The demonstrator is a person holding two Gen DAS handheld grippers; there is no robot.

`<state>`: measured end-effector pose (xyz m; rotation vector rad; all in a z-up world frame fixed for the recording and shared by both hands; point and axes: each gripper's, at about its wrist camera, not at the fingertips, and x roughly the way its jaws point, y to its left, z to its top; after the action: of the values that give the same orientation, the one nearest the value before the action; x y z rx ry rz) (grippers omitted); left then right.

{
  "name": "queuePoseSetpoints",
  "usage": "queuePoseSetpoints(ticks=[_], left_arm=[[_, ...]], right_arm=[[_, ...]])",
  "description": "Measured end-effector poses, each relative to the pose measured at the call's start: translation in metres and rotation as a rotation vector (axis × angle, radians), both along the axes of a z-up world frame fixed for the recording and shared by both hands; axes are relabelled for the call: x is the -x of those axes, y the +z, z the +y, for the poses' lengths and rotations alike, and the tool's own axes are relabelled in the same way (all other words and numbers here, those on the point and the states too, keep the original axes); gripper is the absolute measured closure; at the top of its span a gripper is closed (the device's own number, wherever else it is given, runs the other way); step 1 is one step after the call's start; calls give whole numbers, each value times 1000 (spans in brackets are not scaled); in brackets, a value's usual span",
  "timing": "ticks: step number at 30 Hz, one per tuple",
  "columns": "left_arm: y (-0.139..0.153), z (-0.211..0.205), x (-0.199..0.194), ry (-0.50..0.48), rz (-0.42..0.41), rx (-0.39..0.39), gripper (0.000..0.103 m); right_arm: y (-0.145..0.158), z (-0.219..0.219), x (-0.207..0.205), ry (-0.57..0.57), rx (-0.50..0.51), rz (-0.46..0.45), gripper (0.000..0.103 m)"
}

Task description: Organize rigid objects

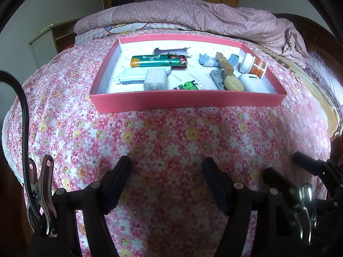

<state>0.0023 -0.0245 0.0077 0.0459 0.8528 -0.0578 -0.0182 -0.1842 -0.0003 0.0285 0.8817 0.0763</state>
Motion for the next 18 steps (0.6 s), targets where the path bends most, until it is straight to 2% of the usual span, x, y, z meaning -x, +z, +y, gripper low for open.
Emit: queuePoseSetpoints(ticks=[18], left_arm=[[0, 1, 0, 0, 1, 0, 29]], right_arm=[[0, 0, 0, 0, 0, -1, 29]])
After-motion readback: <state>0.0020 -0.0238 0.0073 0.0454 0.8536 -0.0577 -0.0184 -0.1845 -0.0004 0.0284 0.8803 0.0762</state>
